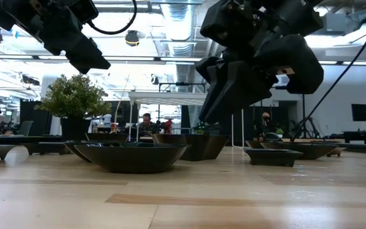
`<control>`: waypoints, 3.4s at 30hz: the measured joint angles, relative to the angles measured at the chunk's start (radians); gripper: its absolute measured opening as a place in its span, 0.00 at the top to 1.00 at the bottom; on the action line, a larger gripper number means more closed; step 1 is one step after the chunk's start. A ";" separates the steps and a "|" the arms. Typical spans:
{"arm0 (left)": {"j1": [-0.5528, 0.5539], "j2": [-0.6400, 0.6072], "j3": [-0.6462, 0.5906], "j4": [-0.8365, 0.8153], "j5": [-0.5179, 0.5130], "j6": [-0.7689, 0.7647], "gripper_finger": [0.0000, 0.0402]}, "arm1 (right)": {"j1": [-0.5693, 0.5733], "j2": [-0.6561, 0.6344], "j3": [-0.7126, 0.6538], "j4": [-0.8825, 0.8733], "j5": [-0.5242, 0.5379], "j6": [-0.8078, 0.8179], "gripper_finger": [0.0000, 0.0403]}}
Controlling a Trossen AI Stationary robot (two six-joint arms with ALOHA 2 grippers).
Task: Pick & Place Mini shaped plates
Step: Stack the black distorted square plate on top of the black distorted square plate on the shelf
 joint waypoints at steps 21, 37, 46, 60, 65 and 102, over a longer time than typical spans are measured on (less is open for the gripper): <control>0.000 0.000 0.000 0.005 0.000 0.000 0.57 | 0.006 0.000 0.000 -0.048 0.003 -0.071 0.82; 0.000 0.000 0.000 0.009 0.000 0.000 0.57 | 0.003 0.004 0.000 -0.058 0.026 -0.141 0.82; 0.000 0.000 0.000 0.011 0.000 0.000 0.57 | 0.004 0.004 0.000 -0.066 0.025 -0.141 0.82; 0.000 0.000 0.000 0.018 0.000 0.000 0.57 | -0.002 0.004 0.000 -0.066 0.025 -0.139 0.82; 0.000 0.000 0.000 0.018 0.000 0.000 0.57 | -0.003 0.006 0.000 -0.066 0.025 -0.138 0.82; 0.000 0.000 0.000 0.036 0.000 0.000 0.57 | -0.003 0.093 0.019 -0.048 0.109 -0.164 0.89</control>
